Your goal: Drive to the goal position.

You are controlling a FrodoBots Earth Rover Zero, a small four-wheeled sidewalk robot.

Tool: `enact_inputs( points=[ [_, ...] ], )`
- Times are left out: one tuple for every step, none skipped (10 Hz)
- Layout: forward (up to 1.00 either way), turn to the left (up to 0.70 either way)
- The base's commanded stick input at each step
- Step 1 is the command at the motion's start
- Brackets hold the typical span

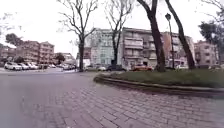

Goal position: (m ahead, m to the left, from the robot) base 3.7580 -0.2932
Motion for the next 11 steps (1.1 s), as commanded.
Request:
enact_inputs(
  points=[
    [0.7, -0.27],
    [0.7, -0.27],
    [0.7, -0.27],
    [0.7, -0.27],
    [0.7, -0.27],
    [0.7, -0.27],
    [0.7, -0.27],
    [0.7, -0.27],
    [0.7, -0.27],
    [0.7, -0.27],
    [0.7, -0.27]
  ],
)
